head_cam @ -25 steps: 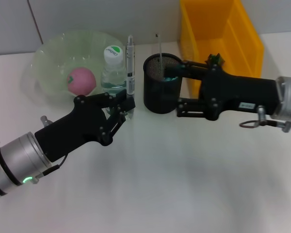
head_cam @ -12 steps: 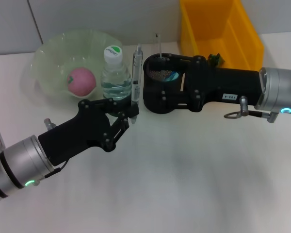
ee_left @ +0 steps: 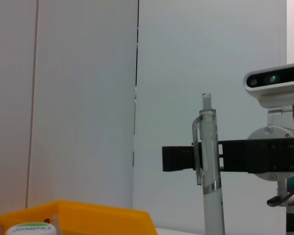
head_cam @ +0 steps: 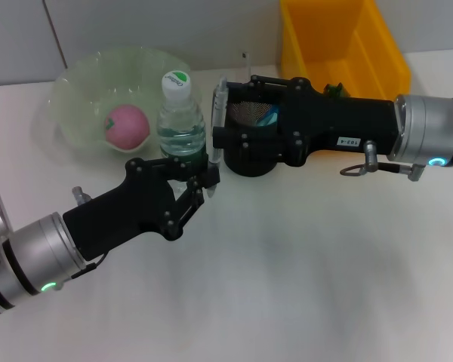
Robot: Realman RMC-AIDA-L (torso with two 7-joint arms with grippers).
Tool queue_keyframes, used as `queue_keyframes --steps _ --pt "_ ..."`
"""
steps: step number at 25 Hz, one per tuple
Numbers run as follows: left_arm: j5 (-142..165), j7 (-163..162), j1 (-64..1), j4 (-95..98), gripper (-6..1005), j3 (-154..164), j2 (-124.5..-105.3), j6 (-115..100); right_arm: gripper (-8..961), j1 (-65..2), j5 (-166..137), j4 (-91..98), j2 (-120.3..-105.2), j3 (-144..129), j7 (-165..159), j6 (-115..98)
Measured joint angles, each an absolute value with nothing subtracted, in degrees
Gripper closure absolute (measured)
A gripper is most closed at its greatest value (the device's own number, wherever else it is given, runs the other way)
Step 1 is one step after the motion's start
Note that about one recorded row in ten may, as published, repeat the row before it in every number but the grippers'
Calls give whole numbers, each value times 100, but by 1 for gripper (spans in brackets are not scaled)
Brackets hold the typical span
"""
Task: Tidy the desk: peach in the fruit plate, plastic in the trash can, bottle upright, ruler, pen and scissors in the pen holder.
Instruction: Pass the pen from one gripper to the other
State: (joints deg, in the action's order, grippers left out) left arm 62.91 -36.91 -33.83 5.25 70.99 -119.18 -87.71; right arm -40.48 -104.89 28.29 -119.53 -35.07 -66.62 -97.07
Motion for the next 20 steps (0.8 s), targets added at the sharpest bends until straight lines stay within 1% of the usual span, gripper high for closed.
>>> queue_keyframes --steps 7,13,19,20 --pt "6294 -3691 -3384 541 834 7148 -11918 -8721 213 -4078 -10489 2830 -11953 -3507 -6661 -9676" --pt "6293 -3691 -3384 545 833 7148 -11918 -8718 292 -4078 -10483 2824 -11953 -3506 -6662 -9676" --pt "6292 -3691 -3384 546 831 7154 -11918 -8718 534 -4082 -10427 2816 -11953 -3514 -6662 -9671" --pt "6292 -3691 -3384 546 831 7154 -11918 -8718 546 -4084 -10426 2814 -11953 -3515 -6661 -9670"
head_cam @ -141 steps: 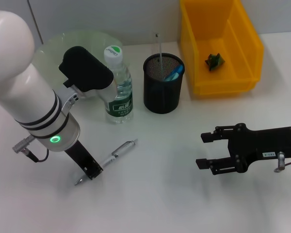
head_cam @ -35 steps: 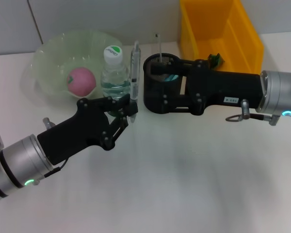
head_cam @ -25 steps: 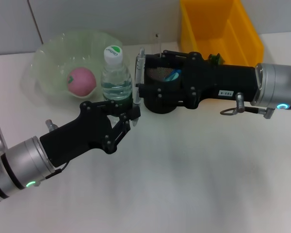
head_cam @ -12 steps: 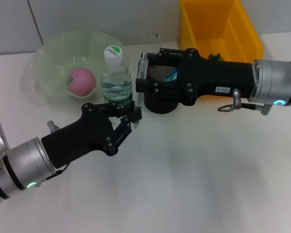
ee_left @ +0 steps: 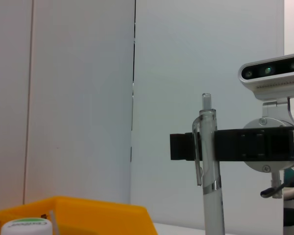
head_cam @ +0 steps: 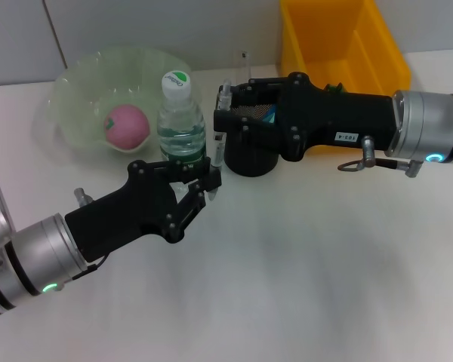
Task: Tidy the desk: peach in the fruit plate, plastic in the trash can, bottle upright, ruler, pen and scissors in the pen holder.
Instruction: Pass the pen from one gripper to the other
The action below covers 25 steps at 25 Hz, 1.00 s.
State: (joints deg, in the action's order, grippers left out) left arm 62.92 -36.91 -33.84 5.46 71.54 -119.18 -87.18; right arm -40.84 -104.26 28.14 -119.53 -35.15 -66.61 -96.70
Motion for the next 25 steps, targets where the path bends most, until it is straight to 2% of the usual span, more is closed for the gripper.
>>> queue_keyframes --steps 4,18,23,25 --pt "6292 -3688 -3384 551 830 7180 -11918 -8718 592 -4095 -10424 2811 -11953 -3516 -6662 -9668" --pt "6281 -3682 -3402 554 826 7216 -11918 -8718 602 -4148 -10423 2671 -11951 -3516 -6525 -9668" --pt "6275 -3682 -3402 559 825 7216 -11918 -8718 734 -4149 -10422 2671 -11953 -3516 -6524 -9673" --pt "6270 -3682 -3402 561 825 7216 -11918 -8722 746 -4149 -10422 2672 -11953 -3515 -6524 -9674"
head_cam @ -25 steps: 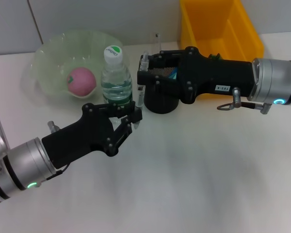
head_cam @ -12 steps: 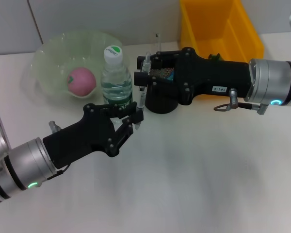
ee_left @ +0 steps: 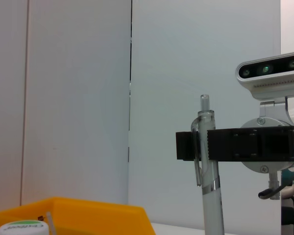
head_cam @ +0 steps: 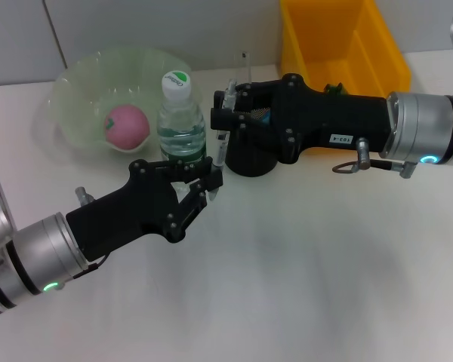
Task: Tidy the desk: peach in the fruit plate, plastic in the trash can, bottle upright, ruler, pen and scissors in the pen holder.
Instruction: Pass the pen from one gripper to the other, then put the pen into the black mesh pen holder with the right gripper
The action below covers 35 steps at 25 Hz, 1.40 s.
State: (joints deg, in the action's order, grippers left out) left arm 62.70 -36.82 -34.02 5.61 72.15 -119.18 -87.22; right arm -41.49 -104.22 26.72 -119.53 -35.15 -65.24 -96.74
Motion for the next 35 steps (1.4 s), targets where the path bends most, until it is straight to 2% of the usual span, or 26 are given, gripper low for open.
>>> queue_keyframes --steps 18,23,32,35 --pt "6285 -3743 -3402 587 820 7223 -11918 -8758 768 -4142 -10424 2672 -11935 -3526 -6521 -9660" --pt "6289 -3757 -3415 589 609 7225 -11918 -8733 772 -4136 -10424 2672 -11935 -3493 -6520 -9665" --pt "6299 -3929 -3397 591 542 7263 -11916 -8583 823 -3985 -10261 3075 -11883 -3442 -6903 -9702" --pt "6301 -3941 -3382 595 417 7275 -11914 -8575 828 -3943 -10211 3297 -11871 -3423 -7091 -9675"
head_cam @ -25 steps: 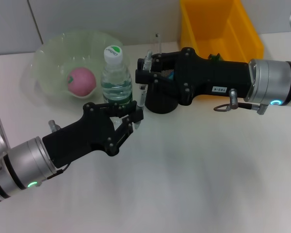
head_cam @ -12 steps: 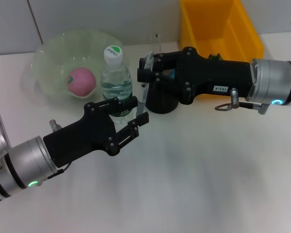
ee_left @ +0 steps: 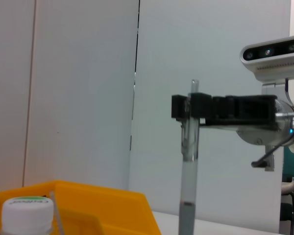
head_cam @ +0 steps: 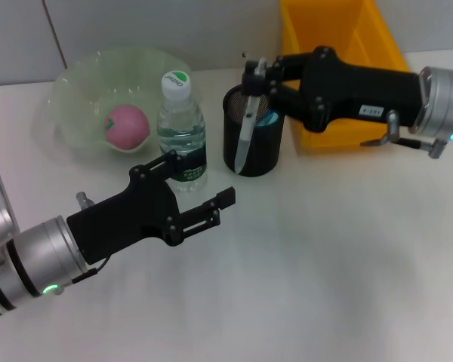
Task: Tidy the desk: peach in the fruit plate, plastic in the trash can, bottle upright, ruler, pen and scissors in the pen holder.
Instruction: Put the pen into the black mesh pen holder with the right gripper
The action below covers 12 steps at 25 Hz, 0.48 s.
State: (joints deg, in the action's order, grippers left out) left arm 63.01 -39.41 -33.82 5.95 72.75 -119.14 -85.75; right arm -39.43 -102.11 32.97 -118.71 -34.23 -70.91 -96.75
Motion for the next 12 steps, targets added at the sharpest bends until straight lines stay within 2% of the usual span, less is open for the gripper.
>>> queue_keyframes --steps 2,7,12 --pt "6302 -3954 -3334 620 334 7279 -11912 -8570 823 -3946 -10189 3329 -11840 -3382 -7171 -9666" --pt "6302 -3967 -3261 703 257 7286 -11906 -8569 813 -3953 -10112 3334 -11755 -3278 -7325 -9639" --pt "6302 -3979 -3229 732 257 7316 -11896 -8565 802 -3956 -10106 3438 -11661 -3232 -7569 -9512"
